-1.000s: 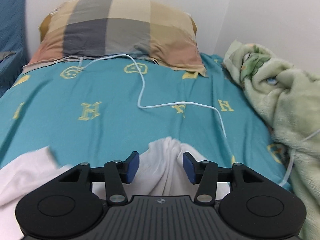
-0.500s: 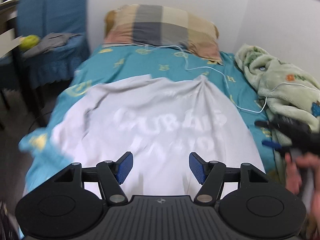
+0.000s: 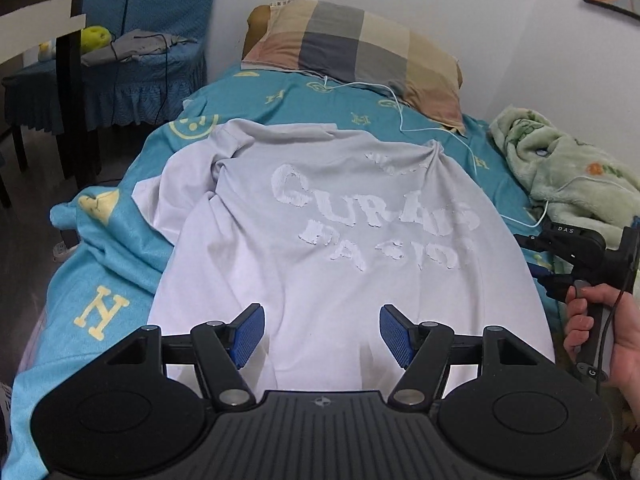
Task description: Fold clothes
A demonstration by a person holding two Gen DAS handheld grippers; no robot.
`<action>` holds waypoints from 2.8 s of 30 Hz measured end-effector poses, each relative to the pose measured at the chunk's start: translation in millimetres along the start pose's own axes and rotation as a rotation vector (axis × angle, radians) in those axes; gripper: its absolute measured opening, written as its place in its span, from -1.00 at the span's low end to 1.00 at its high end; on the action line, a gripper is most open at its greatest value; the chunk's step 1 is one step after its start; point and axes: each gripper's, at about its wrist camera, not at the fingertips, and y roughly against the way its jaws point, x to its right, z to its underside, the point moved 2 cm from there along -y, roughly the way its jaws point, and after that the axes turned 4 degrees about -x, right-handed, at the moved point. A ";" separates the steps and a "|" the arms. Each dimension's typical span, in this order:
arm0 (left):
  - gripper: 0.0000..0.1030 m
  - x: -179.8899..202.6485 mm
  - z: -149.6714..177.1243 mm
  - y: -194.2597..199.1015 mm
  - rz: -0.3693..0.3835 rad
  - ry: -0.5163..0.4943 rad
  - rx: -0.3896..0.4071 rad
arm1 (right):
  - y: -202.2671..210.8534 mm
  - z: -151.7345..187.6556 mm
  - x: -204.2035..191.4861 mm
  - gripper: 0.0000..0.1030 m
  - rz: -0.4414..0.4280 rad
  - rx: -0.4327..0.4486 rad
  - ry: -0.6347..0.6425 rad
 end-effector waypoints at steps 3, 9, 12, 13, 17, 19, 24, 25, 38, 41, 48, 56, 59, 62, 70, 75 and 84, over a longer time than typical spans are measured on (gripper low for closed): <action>0.29 -0.1 0.7 -5.0 -0.012 -0.001 -0.009 | -7.6 5.1 -1.7 -0.43 0.042 -0.024 0.025; 0.29 -7.1 -0.6 -5.8 -0.015 0.033 -0.005 | 0.3 8.4 -23.2 -0.84 0.057 0.011 0.097; 0.29 -8.1 -1.8 -3.4 -0.017 0.041 0.008 | 15.3 13.6 -58.1 -0.86 0.085 0.088 0.275; 0.29 -8.4 -2.0 -2.8 -0.017 0.044 0.012 | 19.0 21.0 -73.1 -0.86 0.080 0.110 0.349; 0.29 -10.7 -1.8 -3.0 -0.015 0.054 0.013 | 19.6 63.1 -120.3 -0.87 -0.007 0.090 0.566; 0.29 -11.9 -1.7 -3.2 -0.015 0.060 0.014 | 6.7 89.0 -128.7 -0.87 -0.025 0.010 0.625; 0.29 -13.8 -0.3 -4.7 -0.011 0.069 0.011 | -12.7 114.5 -132.3 -0.83 -0.019 -0.068 0.645; 0.29 -13.6 0.2 -5.1 -0.010 0.070 0.010 | -9.7 111.2 -132.2 -0.81 -0.030 -0.066 0.621; 0.29 -12.0 6.4 -10.3 0.010 0.085 -0.013 | 34.5 18.8 -57.0 -0.05 -0.153 0.101 -0.001; 0.29 -11.2 8.0 -13.0 0.012 0.086 -0.023 | 8.3 15.5 -40.6 -0.06 -0.136 -0.006 -0.044; 0.29 -7.9 10.0 -19.4 0.012 0.069 -0.039 | -23.4 43.3 -62.7 -0.64 -0.122 -0.143 0.080; 0.29 -10.6 10.8 -19.7 0.021 0.081 -0.039 | 30.8 10.2 -79.2 -0.85 0.077 0.126 0.203; 0.29 -9.1 10.9 -19.3 0.025 0.080 -0.039 | 49.8 -10.0 -71.5 -0.86 0.224 0.235 0.246; 0.29 -10.1 8.9 -18.3 0.029 0.088 -0.034 | 61.2 -26.0 -64.1 -0.90 0.363 0.334 0.317; 0.29 -19.9 -2.1 -12.3 0.042 0.140 -0.003 | 75.4 -55.2 -52.0 -0.90 0.473 0.418 0.383; 0.29 -26.1 -9.1 -8.1 0.051 0.172 0.019 | 75.4 -61.1 -107.6 -0.90 0.366 0.418 0.417; 0.29 -51.6 -13.3 7.9 0.035 0.215 0.077 | -13.0 44.6 -238.8 -0.87 0.042 0.138 0.574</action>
